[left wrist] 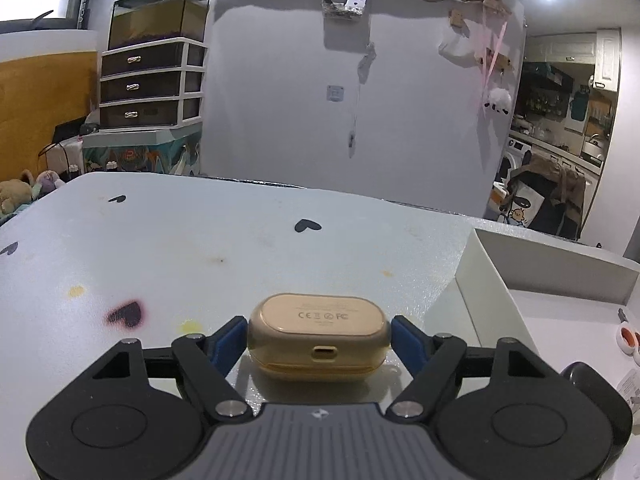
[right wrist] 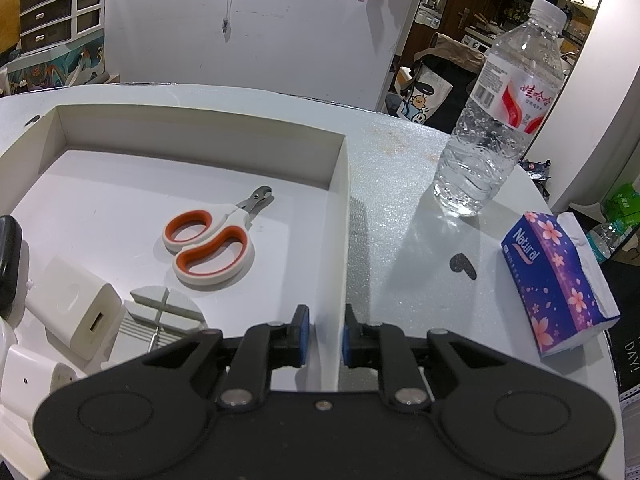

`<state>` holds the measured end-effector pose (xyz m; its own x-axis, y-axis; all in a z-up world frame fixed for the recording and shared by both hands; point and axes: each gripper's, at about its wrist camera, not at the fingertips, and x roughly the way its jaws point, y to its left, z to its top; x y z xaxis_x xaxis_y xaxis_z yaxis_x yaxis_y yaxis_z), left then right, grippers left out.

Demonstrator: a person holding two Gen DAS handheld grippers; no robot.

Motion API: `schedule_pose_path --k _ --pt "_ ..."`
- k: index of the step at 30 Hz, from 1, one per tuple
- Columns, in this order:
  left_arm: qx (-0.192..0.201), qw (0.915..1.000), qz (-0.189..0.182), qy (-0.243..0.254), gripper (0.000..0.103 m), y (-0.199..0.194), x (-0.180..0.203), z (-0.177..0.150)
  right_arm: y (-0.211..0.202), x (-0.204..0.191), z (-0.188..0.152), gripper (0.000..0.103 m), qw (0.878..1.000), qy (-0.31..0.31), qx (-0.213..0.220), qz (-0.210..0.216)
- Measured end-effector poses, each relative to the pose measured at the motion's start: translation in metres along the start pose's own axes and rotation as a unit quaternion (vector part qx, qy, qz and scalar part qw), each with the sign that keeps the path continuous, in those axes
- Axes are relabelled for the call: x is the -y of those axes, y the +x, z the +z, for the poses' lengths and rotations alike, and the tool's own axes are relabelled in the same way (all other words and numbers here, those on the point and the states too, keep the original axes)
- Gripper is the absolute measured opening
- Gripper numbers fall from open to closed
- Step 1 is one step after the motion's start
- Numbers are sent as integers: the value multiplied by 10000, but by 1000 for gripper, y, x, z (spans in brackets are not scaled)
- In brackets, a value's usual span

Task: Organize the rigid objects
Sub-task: 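Carry the beige earbud case into the box, lower it, open the left tool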

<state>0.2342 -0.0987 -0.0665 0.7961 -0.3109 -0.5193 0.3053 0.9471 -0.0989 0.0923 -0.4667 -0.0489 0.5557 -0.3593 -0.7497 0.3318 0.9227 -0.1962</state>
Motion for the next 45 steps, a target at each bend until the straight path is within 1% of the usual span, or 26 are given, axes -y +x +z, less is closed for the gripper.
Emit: schedule_pose_path --k 3,8,12,14,18,20,22,25,28,33,35,39,40,45 --pt "6 10000 19 34 78 0 1 0 0 0 0 17 10000 -1 1 -1" --pt "9 10000 18 -49 78 -1 0 0 0 1 0 16 10000 33 8 7" --pt "145 9997 13 -178 78 -13 0 3 0 2 0 15 10000 72 9 26" --pt "375 9991 -86 -199 78 -28 6 9 0 2 1 14 10000 67 9 18" --pt "831 9953 -481 -155 78 -64 35 21 0 2 0 13 10000 86 28 1" --pt "906 9933 -719 -6 78 -74 57 28 0 2 0 13 10000 82 32 -2" --pt "901 9910 -960 236 78 -81 84 33 0 2 -1 13 9999 103 30 13" --pt "749 9880 -1209 609 78 -80 126 39 0 4 0 13 9999 133 28 36" --pt "508 9852 -1374 885 78 -68 162 41 0 3 0 12 9999 137 39 24" --pt "-120 9836 -1498 995 78 -34 202 37 0 5 0 12 9998 198 28 63" --pt "-336 9834 -1504 953 78 -18 209 37 0 7 0 11 9997 242 17 93" --pt "-642 9842 -1431 825 78 4 216 33 1 9 1 11 9994 328 -2 136" --pt "-693 9845 -1398 802 78 3 216 28 1 9 1 11 9994 334 -4 136" --pt "-913 9853 -1269 688 78 19 217 23 1 9 1 11 9991 394 -14 149"
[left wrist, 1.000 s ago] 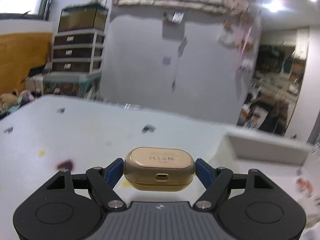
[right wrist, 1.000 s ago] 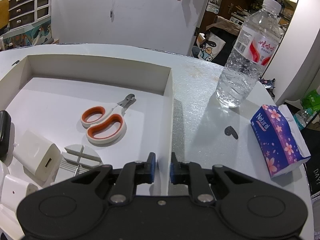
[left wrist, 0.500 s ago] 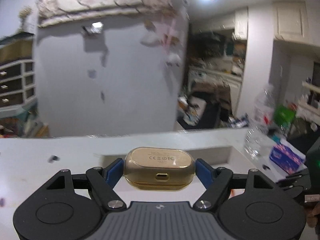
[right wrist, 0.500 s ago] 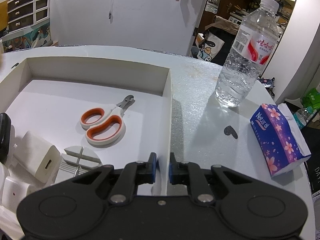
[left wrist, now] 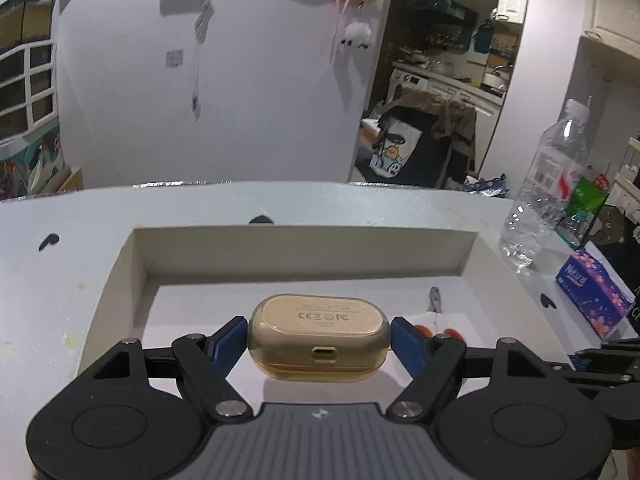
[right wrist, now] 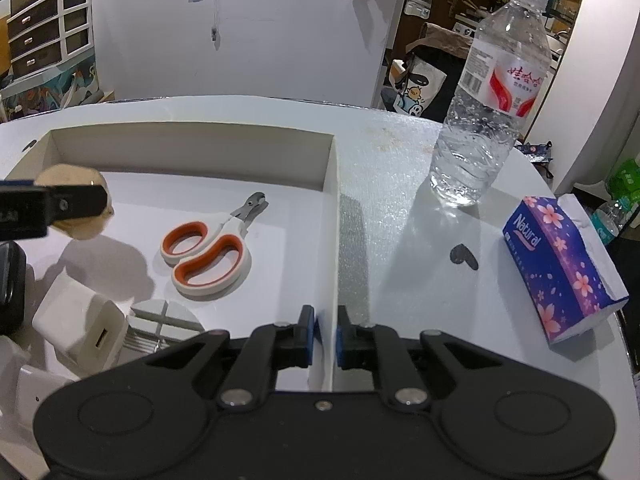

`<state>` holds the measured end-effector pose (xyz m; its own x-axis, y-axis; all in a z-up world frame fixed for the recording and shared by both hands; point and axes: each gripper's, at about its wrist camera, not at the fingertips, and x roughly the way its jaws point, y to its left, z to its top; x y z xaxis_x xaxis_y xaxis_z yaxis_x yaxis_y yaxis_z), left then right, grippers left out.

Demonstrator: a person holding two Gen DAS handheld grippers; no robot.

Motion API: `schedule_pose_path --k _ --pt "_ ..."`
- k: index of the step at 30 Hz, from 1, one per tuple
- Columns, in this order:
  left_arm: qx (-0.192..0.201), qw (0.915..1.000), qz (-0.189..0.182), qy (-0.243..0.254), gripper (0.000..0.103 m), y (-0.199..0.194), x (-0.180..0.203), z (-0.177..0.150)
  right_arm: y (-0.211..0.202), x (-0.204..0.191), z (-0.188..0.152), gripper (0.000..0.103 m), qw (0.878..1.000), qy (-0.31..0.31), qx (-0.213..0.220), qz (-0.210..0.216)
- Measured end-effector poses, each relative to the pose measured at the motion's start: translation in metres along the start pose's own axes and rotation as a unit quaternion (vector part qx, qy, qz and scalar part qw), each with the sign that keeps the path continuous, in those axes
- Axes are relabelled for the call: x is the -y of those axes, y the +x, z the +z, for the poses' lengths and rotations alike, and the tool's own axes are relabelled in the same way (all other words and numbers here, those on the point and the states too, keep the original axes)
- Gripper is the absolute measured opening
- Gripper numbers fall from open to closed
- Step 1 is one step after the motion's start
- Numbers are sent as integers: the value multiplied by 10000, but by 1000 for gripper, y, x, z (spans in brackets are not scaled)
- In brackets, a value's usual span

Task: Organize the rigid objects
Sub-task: 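Carry the beige earbud case into the box, lower it, open the left tool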

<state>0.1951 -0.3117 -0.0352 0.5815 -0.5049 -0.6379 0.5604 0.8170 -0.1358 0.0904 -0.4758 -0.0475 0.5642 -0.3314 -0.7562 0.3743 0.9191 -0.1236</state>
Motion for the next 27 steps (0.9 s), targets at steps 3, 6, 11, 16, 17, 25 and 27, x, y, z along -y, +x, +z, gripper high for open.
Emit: schedule_pose_path --k 3,6,11,16,17,25,27 --pt "-82 9999 44 -85 78 6 -3 -1 0 0 0 11 10000 18 -4 6" --pt "-160 9997 56 -172 78 9 -6 -3 0 0 0 10 10000 25 -7 8" --pt "-226 9992 42 -320 78 14 -11 -3 0 0 0 10 10000 15 -7 5" --pt "-306 9989 44 -345 80 17 -12 -2 1 0 0 10 10000 9 -10 7" --pt "-292 9989 24 -359 83 16 -12 -2 1 0 0 10 10000 11 -11 8" --pt "-93 9995 5 -299 97 -3 -10 2 1 4 0 10 9999 34 -48 98" --pt "-20 9997 -31 -255 97 -12 -9 2 1 6 1 9 9998 91 -79 176"
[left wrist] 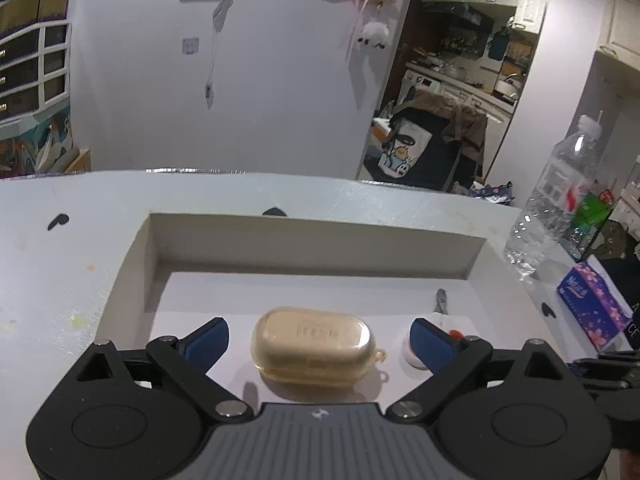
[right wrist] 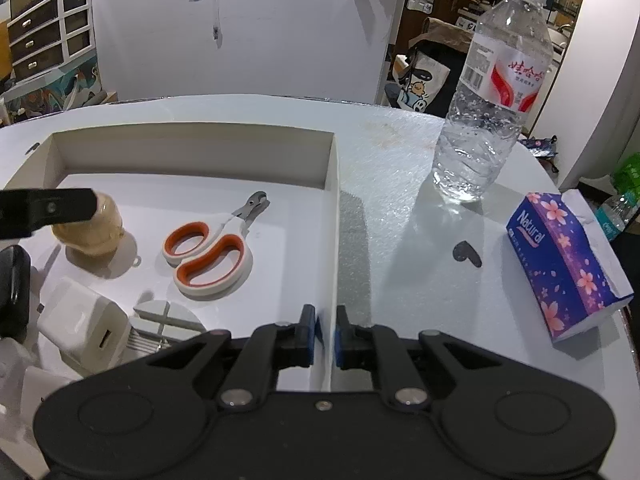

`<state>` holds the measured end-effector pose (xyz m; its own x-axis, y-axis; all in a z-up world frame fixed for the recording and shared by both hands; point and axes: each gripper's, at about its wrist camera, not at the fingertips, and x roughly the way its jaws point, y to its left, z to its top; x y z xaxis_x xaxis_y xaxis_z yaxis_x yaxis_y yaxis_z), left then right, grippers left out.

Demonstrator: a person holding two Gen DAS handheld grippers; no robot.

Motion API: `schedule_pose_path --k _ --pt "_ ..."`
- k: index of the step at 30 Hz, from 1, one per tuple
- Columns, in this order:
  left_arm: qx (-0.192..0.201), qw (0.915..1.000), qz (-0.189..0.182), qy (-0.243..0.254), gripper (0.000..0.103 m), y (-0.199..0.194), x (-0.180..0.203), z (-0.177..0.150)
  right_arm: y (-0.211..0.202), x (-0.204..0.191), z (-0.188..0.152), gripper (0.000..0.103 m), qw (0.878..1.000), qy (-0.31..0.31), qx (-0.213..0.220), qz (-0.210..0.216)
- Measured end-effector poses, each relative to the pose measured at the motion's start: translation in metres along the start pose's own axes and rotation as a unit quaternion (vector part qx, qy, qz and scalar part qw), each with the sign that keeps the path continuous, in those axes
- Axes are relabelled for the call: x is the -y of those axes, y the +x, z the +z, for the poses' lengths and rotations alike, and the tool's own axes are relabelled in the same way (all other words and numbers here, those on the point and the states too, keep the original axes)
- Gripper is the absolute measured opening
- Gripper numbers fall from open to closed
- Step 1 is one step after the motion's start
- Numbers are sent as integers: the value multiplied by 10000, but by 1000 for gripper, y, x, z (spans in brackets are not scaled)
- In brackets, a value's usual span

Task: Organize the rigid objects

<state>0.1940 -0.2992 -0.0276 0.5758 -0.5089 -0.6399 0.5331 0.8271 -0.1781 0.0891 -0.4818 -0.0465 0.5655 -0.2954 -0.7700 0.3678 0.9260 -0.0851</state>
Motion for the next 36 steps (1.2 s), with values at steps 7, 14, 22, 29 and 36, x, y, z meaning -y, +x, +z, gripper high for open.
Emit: schedule_pose_path --k 7,14,22,29,36 --pt "287 9992 -155 252 98 -37 4 -8 0 4 1 7 9998 73 -45 151" --pt "689 9963 -221 468 99 -81 -2 -25 1 9 2 6 9996 136 -65 231" --pt "1013 9943 20 328 103 -117 -23 -51 2 10 2 7 9996 154 -56 219" --pt "1076 9939 107 205 103 -143 -34 -66 1 8 1 7 9997 147 -41 190" --pt "1121 9935 139 144 103 -168 -39 -80 1 7 1 7 9998 131 -27 148"
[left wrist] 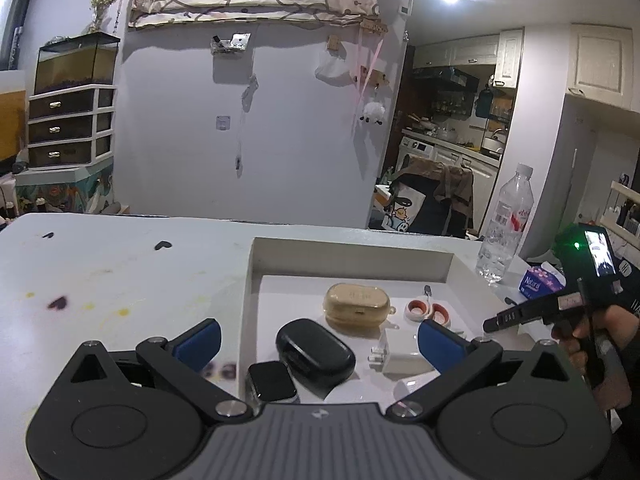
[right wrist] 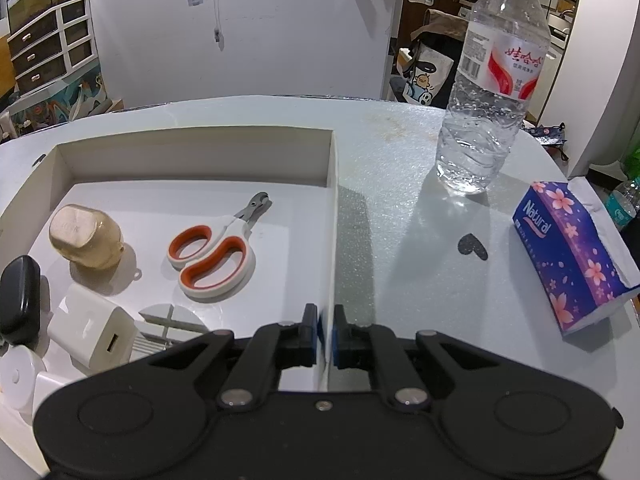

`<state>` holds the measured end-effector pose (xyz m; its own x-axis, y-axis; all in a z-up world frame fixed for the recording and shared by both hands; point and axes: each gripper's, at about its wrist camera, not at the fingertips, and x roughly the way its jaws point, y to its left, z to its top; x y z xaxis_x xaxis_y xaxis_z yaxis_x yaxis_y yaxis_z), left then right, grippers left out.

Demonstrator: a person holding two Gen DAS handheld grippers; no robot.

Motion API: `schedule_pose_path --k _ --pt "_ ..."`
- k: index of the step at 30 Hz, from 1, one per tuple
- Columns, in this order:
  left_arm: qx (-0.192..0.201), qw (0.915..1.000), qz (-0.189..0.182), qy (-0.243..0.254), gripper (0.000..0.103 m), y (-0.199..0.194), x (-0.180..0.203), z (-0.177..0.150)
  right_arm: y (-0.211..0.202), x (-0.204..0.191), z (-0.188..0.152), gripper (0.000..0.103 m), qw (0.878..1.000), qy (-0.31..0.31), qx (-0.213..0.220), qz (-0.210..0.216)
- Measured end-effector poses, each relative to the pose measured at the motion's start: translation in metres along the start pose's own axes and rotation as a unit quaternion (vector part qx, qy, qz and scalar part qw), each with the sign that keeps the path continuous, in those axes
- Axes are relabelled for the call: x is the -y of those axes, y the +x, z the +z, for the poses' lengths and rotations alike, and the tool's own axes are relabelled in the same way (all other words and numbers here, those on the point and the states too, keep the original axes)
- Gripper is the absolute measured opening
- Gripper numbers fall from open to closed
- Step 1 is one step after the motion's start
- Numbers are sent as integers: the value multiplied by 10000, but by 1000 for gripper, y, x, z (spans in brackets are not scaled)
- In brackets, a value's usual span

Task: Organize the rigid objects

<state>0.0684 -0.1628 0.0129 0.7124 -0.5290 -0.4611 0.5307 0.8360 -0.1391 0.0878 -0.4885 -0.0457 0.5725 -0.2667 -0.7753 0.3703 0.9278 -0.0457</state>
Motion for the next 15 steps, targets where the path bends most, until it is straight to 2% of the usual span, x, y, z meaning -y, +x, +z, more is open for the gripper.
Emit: schedule_pose_path --k 8,12,15 --pt "-44 10000 -52 -10 103 -9 0 -4 -4 -2 3 9 9999 70 -18 -97" --pt "-71 10000 35 -11 103 -11 1 -2 -38 -11 14 25 9990 50 438 -123" --pt "-92 9999 45 -68 103 -13 0 0 -76 -20 17 25 9967 44 806 93"
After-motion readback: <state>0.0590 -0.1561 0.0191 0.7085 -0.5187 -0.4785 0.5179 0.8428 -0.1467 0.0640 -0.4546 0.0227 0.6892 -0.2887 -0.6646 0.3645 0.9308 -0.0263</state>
